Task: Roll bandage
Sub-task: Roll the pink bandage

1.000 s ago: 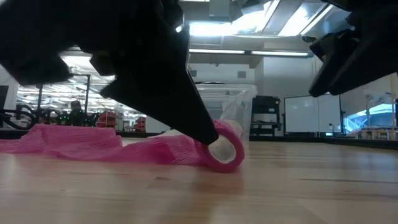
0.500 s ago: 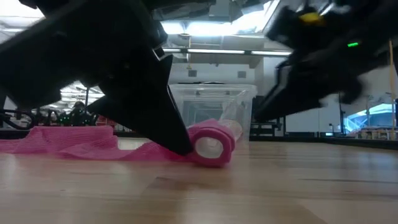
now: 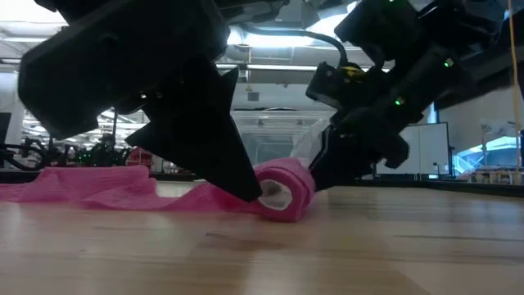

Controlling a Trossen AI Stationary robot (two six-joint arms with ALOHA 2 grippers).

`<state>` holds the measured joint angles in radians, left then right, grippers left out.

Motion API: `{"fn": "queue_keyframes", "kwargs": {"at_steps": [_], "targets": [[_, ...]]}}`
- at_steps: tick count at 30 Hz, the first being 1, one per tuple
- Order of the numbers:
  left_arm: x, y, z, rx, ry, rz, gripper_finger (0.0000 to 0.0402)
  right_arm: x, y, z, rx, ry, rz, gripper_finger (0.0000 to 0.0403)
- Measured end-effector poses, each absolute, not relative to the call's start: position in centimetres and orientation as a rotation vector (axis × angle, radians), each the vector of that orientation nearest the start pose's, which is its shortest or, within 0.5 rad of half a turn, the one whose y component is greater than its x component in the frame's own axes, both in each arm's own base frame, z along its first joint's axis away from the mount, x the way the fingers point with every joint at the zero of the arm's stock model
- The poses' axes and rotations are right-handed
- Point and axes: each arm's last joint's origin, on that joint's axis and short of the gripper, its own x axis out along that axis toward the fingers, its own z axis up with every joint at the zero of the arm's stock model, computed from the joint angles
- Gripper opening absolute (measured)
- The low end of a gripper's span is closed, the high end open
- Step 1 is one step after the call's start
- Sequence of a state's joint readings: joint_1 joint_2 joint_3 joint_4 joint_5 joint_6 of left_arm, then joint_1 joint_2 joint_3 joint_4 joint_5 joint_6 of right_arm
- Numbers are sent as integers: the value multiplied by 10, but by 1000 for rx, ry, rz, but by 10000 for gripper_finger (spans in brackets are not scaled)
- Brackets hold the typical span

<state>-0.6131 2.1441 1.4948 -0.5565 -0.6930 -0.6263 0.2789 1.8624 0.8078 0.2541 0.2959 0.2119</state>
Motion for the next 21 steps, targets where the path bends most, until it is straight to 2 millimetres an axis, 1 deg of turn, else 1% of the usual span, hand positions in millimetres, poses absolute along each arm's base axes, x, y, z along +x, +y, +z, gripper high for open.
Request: {"fn": "queue_keyframes", "kwargs": {"at_steps": [9,15,21], "targets": [[360,-230,141,88,850,390,111,321,101,105,18,750,-68,152],[360,-230,142,61,818,430,111,320,103,104,90,763,-55,152],[359,-230,143,66,776,471,111,319,105,103,201,795,-17,152]]}}
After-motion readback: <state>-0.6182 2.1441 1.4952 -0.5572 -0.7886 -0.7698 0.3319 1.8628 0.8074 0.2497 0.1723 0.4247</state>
